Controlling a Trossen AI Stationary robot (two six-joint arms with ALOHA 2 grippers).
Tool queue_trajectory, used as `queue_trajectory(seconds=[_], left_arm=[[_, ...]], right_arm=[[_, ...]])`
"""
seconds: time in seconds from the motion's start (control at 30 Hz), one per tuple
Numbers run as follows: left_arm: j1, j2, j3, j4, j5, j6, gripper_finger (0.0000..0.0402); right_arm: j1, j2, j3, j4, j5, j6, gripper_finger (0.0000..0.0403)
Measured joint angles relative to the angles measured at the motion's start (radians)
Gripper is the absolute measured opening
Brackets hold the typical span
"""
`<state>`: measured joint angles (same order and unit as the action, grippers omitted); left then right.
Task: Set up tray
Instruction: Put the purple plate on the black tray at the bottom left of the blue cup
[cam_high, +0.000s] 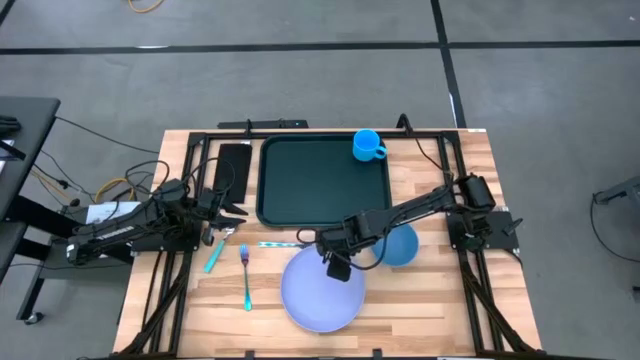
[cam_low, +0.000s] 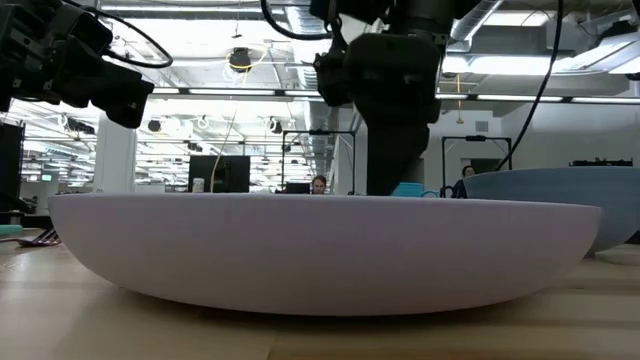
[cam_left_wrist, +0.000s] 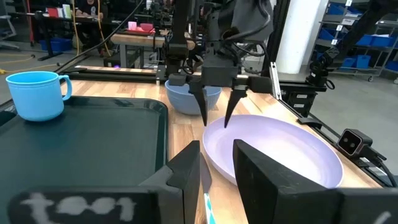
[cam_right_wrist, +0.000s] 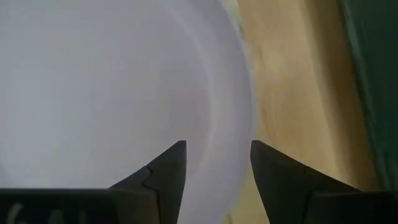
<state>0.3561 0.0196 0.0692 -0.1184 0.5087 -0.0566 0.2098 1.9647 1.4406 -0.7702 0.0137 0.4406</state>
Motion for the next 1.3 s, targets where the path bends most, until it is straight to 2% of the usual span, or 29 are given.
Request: queue_trajectory(seconds=[0.43,0.73,1.3], left_arm=[[0.000,0.000,0.000,-0.002,0.000,0.000,0.0084],[0.000,0.000,0.000,-0.003,0.000,0.000,0.0084],[0.000,0.000,0.000,-0.003,0.000,0.000,0.0084]], right_arm=[[-0.029,-0.005,0.000,-0.029,-0.008,0.053,0.0172],[-0.001,0.055,-0.002,-0.040,-0.012,0.064,0.0172],[-0.030,0.103,-0.009,0.036,-0.042,0.083,0.0163]])
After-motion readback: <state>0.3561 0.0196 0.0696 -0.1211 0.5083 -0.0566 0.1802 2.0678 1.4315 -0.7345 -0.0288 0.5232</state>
